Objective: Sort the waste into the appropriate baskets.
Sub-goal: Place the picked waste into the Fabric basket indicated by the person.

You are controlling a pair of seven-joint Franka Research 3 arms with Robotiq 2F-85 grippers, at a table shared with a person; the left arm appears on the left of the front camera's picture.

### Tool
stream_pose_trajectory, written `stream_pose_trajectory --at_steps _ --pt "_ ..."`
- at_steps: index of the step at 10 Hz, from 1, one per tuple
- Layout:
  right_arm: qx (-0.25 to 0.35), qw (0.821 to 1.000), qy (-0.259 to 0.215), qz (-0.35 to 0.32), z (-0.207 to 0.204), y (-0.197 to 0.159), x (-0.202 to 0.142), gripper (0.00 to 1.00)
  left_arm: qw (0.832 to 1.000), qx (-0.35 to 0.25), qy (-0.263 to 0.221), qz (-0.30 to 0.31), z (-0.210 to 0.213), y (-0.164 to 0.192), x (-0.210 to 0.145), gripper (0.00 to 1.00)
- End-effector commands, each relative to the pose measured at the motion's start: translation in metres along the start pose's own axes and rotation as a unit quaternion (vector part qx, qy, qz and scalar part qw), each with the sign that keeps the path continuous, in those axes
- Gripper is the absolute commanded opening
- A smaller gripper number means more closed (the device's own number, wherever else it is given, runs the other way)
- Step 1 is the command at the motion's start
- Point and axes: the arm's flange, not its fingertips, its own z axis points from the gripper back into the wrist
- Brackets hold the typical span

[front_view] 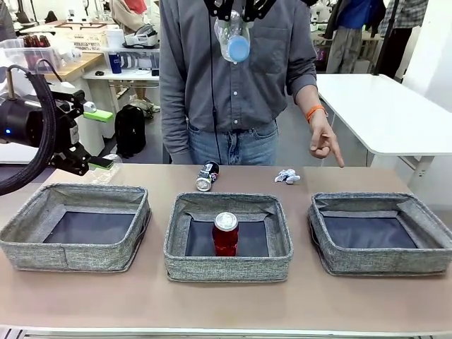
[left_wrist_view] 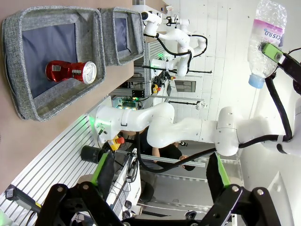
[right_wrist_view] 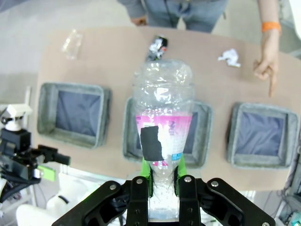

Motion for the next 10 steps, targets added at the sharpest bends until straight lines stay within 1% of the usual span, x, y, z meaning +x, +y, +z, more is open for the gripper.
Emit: stream_pose_trajectory --at_steps 1,4,5,6,7,8,9,10 --pt "0.000 1.000 -0.002 0.000 0.002 0.000 -0.001 0.22 1.000 0.000 0.000 -0.009 0.001 0.001 -0.002 1.00" --pt "0.000 1.000 0.000 0.000 0.000 0.000 0.000 0.22 1.000 0.000 0.000 -0.009 0.001 0.001 -0.002 1.00" --pt "0.009 0.999 0.015 0.034 -0.009 -0.020 -0.003 0.22 1.000 0.000 0.000 -0.009 0.001 0.001 -0.002 1.00" --pt "0.035 0.997 0.029 0.060 -0.020 -0.047 -0.009 0.22 1.000 0.000 0.000 -0.009 0.001 0.001 -0.002 1.00" --pt "0.037 0.997 0.038 0.050 -0.036 -0.084 -0.018 0.22 1.000 0.000 0.000 -0.009 0.001 0.001 -0.002 1.00" --pt "0.032 0.997 0.047 0.057 -0.052 -0.115 -0.032 0.22 1.000 0.000 0.000 -0.009 0.001 0.001 -0.002 1.00" --pt "0.020 0.997 0.063 0.036 -0.073 -0.146 -0.047 0.22 1.000 0.000 0.000 -0.009 0.001 0.001 -0.002 1.00" --pt "0.040 0.997 0.070 0.011 -0.096 -0.172 -0.061 0.22 1.000 0.000 0.000 -0.009 0.001 0.001 -0.002 1.00"
